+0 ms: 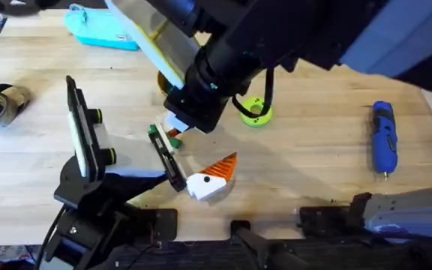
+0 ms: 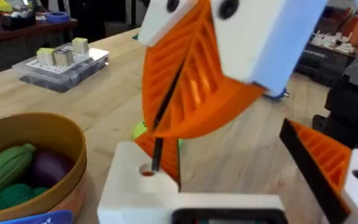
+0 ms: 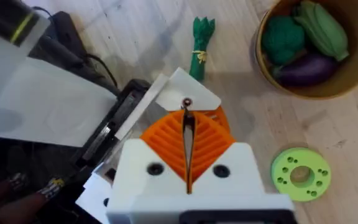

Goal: Pick up the gripper from the table and insert it into the empty holder that is missing its gripper. Then pick up a screw, insert it into the mounting hole, and use the screwdriver to tighten it. Finally, clean up the table by picking up the vegetable and placing it into the bucket.

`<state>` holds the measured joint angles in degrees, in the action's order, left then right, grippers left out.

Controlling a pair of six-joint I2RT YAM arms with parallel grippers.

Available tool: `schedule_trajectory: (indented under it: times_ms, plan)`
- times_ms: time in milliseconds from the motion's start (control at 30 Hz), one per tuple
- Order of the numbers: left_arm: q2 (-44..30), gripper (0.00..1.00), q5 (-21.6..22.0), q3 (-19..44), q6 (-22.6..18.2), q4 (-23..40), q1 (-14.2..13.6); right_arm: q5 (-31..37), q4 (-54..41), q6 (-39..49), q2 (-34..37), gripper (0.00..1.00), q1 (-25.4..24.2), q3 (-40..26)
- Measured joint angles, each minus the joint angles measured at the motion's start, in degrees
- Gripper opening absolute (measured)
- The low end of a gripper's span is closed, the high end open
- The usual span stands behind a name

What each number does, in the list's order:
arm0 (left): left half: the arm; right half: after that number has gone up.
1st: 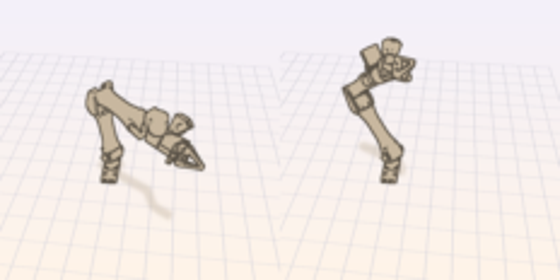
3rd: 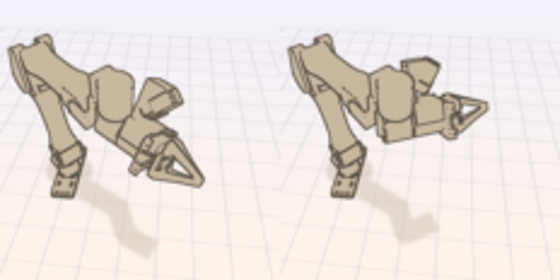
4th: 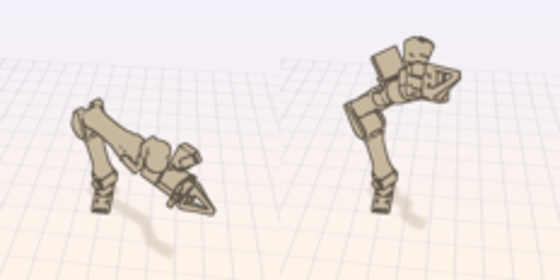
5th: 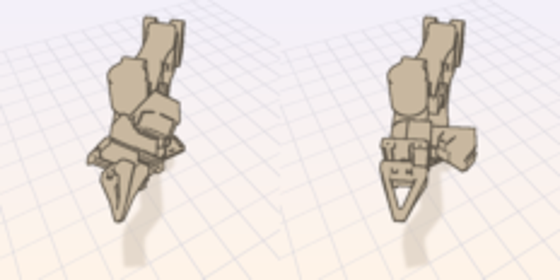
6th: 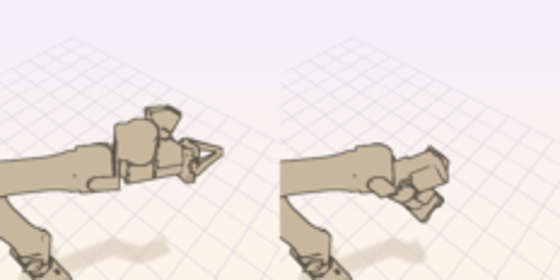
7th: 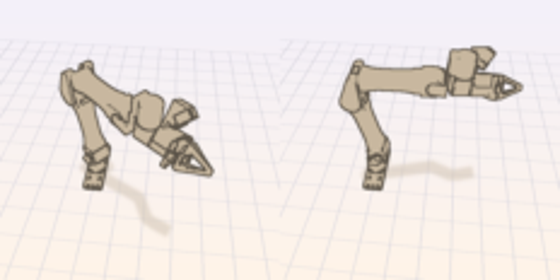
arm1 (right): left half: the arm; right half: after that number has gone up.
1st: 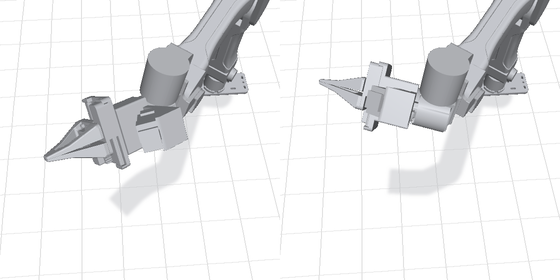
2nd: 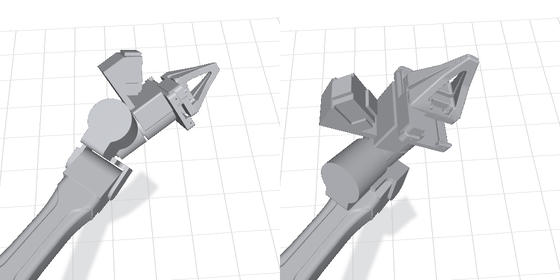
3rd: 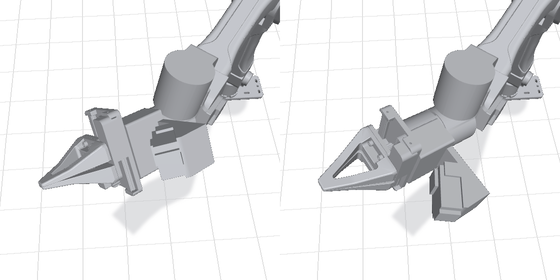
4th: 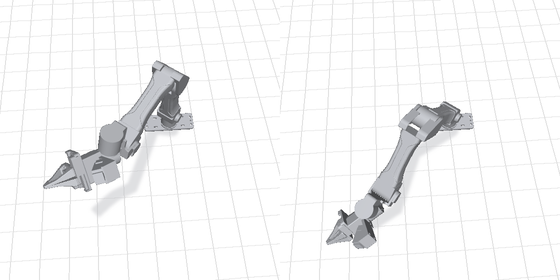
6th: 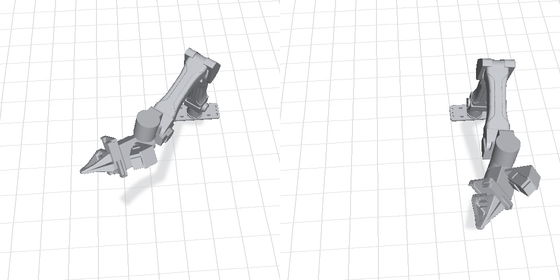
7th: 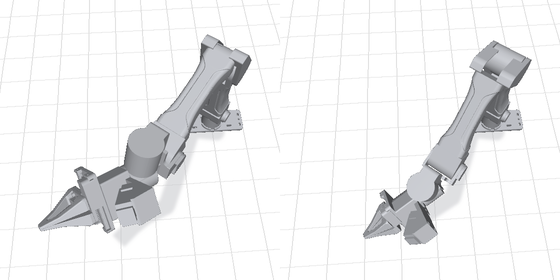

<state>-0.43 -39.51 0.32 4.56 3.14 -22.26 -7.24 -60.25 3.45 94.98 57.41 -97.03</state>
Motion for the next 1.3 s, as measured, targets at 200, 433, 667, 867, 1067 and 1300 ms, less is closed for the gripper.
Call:
schedule_trajectory:
  times_ms: [200,433,667,867,1067,1300]
  plan:
    - [0.0,0.99,0.0,0.0,0.0,0.0,0.0,0.4,0.6,0.0,0.0,0.006,0.0,0.0]
    - [0.0,0.99,0.0,0.0,0.0,0.0,0.0,0.4,0.6,0.0,0.0,0.006,0.0,0.0]
    - [0.0,0.99,0.0,0.0,0.0,0.0,0.0,0.4,0.6,0.0,0.0,0.006,0.0,0.0]
    - [0.0,0.99,0.0,0.0,0.0,0.0,0.0,0.4,0.7,0.0,0.4,0.006,0.0,0.0]
    - [0.0,0.99,0.1,0.0,0.7,0.1,0.0,0.7,0.6,0.1,2.0,0.006,0.0,0.0]
    - [0.0,0.99,0.0,0.0,0.8,0.1,0.0,1.7,0.7,0.1,2.0,0.006,0.1,0.0]
